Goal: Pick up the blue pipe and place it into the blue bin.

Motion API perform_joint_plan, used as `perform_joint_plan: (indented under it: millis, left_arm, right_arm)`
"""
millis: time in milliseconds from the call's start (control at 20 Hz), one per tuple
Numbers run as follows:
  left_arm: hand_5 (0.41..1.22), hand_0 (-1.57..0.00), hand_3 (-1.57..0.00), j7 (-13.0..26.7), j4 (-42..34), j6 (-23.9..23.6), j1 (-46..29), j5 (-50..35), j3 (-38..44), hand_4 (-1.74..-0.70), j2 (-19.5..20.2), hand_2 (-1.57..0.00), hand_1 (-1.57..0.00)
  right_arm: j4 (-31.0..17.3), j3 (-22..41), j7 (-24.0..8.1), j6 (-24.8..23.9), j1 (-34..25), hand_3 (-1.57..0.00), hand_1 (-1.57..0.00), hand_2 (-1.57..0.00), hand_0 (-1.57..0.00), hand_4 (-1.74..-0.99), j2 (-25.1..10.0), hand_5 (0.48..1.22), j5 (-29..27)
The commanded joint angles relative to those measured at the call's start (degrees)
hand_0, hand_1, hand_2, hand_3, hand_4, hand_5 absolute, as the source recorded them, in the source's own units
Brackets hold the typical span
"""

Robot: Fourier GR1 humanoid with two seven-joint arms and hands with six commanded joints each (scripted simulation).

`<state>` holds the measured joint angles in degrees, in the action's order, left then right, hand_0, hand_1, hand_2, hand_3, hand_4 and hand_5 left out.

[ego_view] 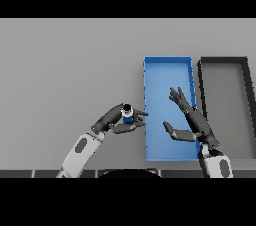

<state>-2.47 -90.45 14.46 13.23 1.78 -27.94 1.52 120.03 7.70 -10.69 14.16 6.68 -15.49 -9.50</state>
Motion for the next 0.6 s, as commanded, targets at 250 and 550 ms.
perform_joint_plan:
  millis: [250, 550]
  left_arm:
    - [1.221, -1.57, -1.57, 0.4, 0.5, 0.3, 0.5, 1.9, 1.1, -1.47, -1.3, -1.57, -1.57]
    - [1.221, -1.57, -1.57, -0.8, 2.0, 2.4, 1.3, 2.1, 3.0, -1.46, -2.6, -1.57, -1.57]
  right_arm:
    - [0.2, 6.7, -7.1, 3.0, -13.1, 0.00, 0.00, -0.04, 0.00, -1.298, -1.8, 0.559, 0.1]
    - [-0.9, 11.9, -12.9, 4.9, -22.3, 0.00, 0.00, -0.05, 0.00, -1.253, 0.3, 0.554, -1.5]
